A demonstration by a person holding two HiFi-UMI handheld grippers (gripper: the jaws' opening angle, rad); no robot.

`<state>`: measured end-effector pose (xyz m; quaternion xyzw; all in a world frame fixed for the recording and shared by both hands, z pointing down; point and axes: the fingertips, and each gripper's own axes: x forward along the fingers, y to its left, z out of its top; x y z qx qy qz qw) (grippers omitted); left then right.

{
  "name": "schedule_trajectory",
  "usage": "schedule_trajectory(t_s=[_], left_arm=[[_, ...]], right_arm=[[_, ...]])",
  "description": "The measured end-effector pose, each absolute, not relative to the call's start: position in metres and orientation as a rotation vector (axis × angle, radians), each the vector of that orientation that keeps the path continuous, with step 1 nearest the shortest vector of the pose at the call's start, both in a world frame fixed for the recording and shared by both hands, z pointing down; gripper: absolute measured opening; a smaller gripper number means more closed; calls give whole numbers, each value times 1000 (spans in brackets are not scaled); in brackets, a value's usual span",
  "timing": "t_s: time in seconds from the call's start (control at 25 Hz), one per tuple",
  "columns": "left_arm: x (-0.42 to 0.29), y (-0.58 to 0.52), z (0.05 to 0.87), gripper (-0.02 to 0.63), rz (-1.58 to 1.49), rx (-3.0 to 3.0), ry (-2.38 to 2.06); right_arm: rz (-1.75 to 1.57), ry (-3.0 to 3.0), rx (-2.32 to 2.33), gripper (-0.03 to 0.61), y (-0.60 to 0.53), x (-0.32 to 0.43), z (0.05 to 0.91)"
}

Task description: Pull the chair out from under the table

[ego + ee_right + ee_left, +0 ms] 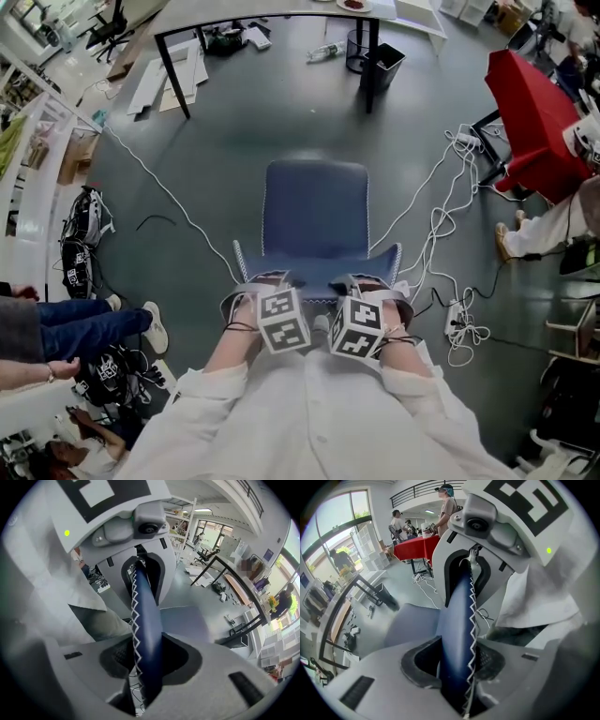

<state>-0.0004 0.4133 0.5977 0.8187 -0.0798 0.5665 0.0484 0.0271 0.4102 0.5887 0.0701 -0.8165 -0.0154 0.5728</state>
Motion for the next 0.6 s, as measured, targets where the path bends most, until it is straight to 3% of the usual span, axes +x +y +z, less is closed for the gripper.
schedule_trajectory(t_s=[0.6], left_arm=[[0, 428, 599, 146, 1733, 2488, -287]], right_arm=[[-49, -1935, 135, 117, 427, 27, 590]])
